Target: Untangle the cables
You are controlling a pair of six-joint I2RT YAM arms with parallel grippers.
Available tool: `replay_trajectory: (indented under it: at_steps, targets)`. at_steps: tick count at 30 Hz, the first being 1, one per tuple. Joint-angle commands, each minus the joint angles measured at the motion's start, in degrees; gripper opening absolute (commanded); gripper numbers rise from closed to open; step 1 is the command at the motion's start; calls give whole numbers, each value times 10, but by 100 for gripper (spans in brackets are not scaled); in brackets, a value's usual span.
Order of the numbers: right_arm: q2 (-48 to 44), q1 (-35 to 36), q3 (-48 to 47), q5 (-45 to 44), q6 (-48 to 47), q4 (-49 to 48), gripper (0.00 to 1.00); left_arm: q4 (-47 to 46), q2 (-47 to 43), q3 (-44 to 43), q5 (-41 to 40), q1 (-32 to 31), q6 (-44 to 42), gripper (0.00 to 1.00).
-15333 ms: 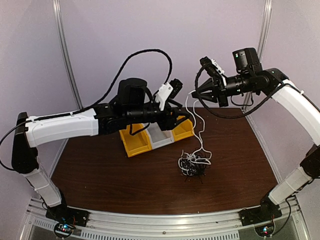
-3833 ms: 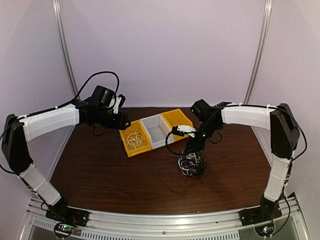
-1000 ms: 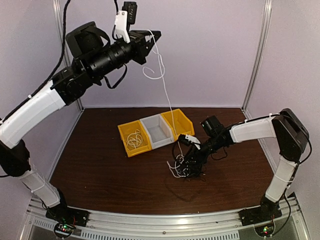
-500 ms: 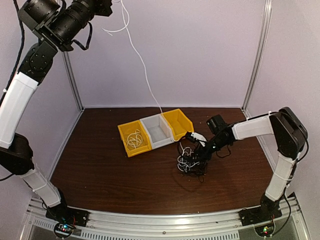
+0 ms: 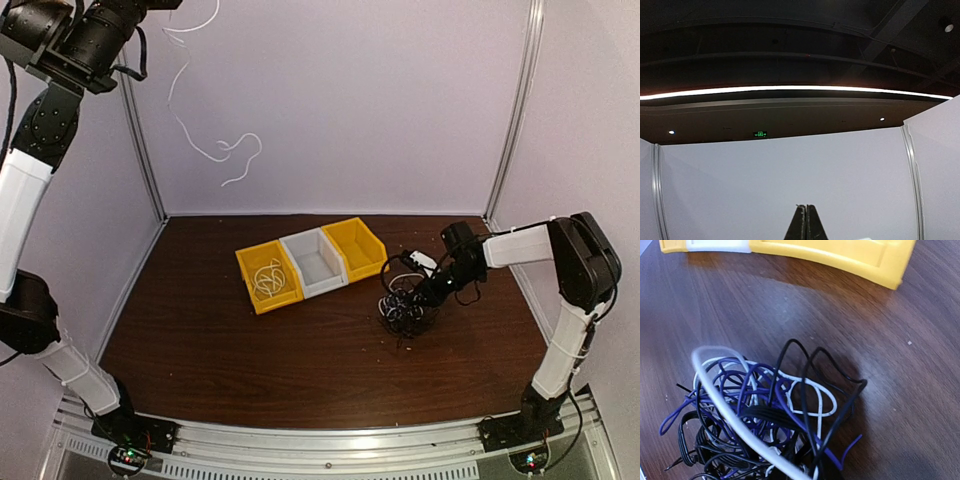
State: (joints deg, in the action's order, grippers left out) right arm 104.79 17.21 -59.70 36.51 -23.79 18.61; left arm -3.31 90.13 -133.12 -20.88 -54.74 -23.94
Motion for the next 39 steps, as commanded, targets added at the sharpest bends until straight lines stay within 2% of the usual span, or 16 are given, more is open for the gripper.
replay_trajectory:
  at_steps: [1, 6, 10, 13, 15, 24, 29, 39]
  targets:
    - [-21, -13, -19, 9, -18, 52, 20, -17, -20, 62, -19, 3, -3, 0]
    - [-82, -13, -51, 23, -32, 110, 47, 53, 9, 88, -50, 9, -5, 0]
    - [-133, -13, -78, 8, -53, 158, 59, 137, 35, 84, -62, 37, 18, 0]
    - [-177, -13, -79, -2, -59, 177, 73, 178, 39, 94, -50, 64, 60, 0]
    - [-208, -13, -68, -4, -60, 176, 77, 188, 33, 109, -32, 81, 92, 0]
    - [-287, -13, 53, -14, -43, 70, 79, 190, 41, 140, -8, 125, 129, 0]
    - [-274, -14, 64, -39, -43, 53, 79, 175, 49, 145, 5, 141, 137, 0]
    - [-255, -14, 78, -35, -47, 47, 79, 167, 64, 112, 18, 165, 140, 0]
